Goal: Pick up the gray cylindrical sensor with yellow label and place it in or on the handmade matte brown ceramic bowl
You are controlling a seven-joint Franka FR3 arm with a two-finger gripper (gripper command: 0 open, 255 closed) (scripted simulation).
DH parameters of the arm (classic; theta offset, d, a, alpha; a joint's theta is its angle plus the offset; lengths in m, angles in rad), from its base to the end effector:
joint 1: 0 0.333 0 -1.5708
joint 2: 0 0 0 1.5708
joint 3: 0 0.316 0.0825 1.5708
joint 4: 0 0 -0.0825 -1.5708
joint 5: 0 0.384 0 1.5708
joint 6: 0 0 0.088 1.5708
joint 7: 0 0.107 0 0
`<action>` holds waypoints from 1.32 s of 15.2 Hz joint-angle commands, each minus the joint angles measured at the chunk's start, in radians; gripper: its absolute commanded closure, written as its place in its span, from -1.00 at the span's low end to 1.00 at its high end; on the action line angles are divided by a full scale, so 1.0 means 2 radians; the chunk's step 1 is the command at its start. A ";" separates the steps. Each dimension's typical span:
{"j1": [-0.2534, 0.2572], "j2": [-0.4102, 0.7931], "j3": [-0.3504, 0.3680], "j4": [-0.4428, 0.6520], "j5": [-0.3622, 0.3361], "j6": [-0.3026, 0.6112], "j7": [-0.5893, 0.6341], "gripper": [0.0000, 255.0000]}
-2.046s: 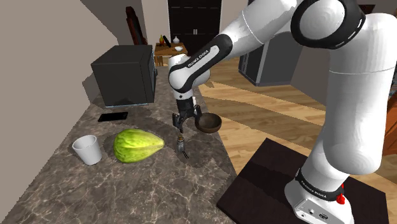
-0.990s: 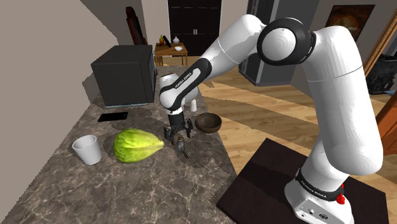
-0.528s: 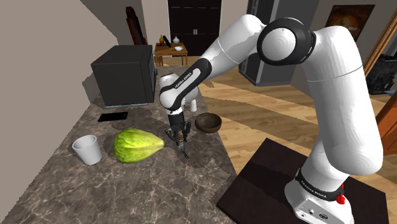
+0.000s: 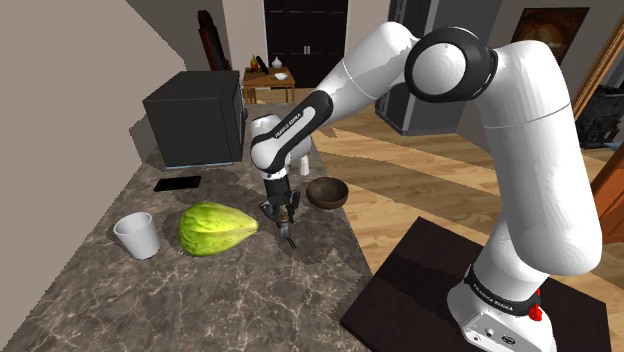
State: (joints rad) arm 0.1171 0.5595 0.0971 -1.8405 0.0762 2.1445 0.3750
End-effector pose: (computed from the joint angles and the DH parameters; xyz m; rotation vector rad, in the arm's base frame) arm 0.6022 0.1317 0.2056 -3.0609 0.3358 0.4263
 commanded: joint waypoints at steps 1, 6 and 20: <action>0.000 -0.007 0.000 0.000 0.000 -0.007 0.000 1.00; -0.001 -0.030 0.001 0.002 0.001 -0.031 0.002 1.00; -0.004 -0.084 0.003 0.022 0.003 -0.105 0.007 1.00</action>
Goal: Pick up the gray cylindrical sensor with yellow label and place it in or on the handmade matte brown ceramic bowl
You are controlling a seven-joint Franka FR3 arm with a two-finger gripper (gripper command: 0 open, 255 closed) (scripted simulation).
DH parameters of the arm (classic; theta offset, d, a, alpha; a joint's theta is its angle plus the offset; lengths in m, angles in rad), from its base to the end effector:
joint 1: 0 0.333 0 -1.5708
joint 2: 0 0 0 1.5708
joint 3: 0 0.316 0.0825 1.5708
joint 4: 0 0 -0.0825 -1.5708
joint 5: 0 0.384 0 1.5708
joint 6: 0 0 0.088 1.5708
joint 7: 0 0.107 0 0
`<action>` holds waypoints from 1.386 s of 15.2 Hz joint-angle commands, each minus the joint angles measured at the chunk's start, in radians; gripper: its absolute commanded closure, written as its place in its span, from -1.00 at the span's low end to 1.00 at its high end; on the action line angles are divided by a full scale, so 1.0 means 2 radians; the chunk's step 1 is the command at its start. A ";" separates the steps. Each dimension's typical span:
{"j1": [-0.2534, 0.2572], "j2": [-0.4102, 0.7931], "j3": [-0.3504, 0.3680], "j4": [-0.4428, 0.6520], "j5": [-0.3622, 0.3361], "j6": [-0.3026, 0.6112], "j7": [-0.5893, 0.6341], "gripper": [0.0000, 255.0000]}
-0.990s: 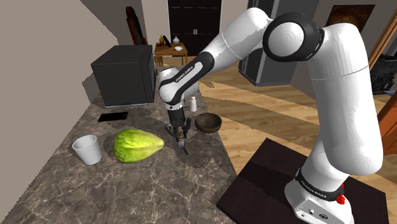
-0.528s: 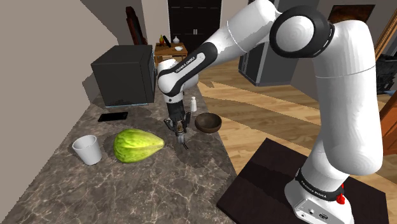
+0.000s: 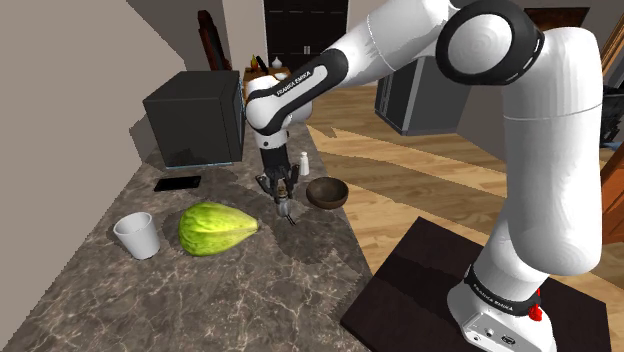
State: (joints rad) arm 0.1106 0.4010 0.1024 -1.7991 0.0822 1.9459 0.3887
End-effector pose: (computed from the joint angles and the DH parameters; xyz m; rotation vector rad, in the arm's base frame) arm 0.6025 0.1319 0.3083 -3.0610 0.3359 0.4256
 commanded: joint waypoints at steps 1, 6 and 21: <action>0.000 -0.008 0.000 0.003 0.000 -0.011 0.001 1.00; -0.028 -0.011 -0.016 0.011 -0.005 -0.026 -0.039 1.00; -0.128 0.044 -0.071 0.121 -0.025 -0.088 -0.182 1.00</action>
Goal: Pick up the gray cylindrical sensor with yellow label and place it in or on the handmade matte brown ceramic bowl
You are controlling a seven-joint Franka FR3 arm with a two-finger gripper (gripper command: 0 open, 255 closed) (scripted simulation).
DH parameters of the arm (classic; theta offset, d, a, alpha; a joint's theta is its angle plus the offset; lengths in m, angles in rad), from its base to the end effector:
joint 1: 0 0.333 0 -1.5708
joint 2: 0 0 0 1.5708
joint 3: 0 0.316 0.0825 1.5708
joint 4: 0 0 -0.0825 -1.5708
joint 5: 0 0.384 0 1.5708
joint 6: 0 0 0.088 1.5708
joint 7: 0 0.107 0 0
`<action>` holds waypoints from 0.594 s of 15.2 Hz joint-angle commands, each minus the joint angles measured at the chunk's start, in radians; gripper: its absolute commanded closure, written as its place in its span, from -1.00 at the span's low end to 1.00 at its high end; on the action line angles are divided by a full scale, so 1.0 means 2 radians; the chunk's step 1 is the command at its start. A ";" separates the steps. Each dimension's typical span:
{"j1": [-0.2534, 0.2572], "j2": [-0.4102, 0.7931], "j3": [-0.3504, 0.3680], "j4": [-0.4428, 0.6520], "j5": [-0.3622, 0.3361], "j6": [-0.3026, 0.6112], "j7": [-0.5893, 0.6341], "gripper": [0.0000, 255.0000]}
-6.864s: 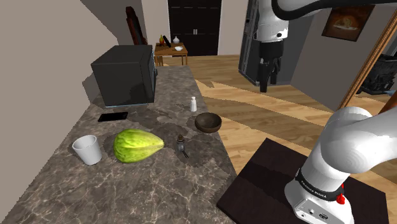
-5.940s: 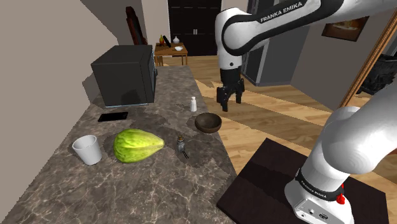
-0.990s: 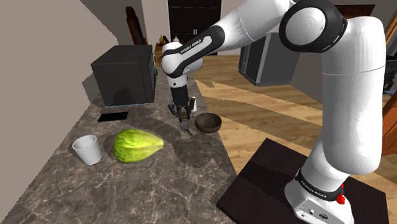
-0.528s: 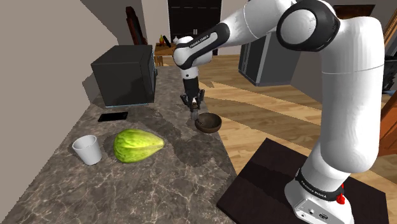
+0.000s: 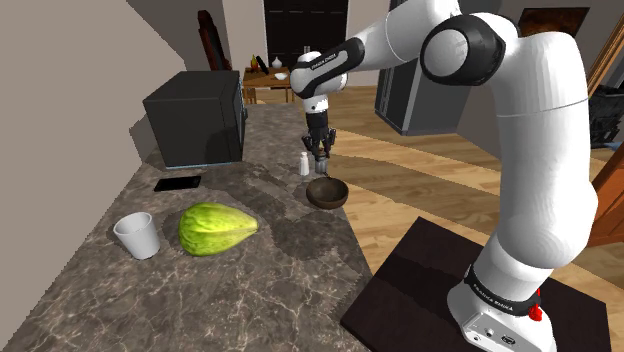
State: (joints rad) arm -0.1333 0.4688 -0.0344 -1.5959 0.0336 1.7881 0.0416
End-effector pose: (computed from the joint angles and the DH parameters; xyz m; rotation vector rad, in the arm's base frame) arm 0.6408 -0.1030 0.3414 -3.0608 0.3374 0.4257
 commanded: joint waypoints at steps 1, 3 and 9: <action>-0.012 0.018 -0.006 0.032 -0.002 -0.015 -0.017 1.00; -0.018 0.026 -0.008 0.040 -0.002 -0.014 -0.024 1.00; -0.018 0.042 -0.008 0.023 -0.001 0.018 -0.025 1.00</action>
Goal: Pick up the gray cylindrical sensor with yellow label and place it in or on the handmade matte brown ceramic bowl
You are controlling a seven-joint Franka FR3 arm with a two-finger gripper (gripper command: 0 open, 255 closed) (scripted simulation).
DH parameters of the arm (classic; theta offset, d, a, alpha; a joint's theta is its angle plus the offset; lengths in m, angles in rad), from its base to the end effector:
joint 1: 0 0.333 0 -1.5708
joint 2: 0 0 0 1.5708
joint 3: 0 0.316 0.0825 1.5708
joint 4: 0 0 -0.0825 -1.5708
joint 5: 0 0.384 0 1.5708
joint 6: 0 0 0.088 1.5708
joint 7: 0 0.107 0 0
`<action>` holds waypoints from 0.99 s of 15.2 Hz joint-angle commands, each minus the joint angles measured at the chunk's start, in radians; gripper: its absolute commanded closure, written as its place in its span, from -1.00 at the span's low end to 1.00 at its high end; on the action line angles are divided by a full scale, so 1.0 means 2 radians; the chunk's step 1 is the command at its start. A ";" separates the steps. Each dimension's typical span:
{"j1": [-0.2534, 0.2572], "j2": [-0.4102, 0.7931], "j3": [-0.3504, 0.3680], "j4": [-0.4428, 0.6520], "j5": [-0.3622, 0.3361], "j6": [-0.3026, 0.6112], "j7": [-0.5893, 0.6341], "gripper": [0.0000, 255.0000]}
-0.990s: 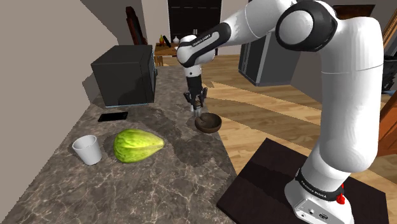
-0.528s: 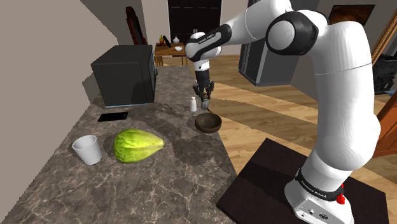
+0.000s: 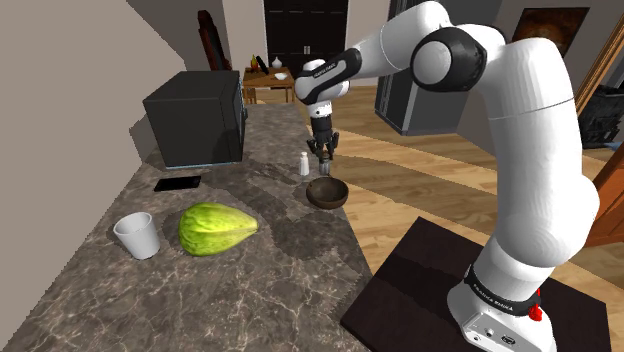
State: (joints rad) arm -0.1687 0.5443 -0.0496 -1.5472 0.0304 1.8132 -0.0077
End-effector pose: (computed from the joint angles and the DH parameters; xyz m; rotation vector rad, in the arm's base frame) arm 0.6493 -0.1371 0.3144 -3.0608 0.3357 0.4270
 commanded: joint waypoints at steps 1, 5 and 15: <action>0.000 0.007 0.000 -0.003 0.000 0.011 0.000 1.00; 0.000 0.019 0.000 -0.012 0.001 0.031 -0.001 1.00; -0.001 0.039 0.001 -0.019 0.002 0.058 -0.001 1.00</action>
State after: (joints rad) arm -0.1701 0.6217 -0.0475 -1.5857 0.0343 1.9293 -0.0106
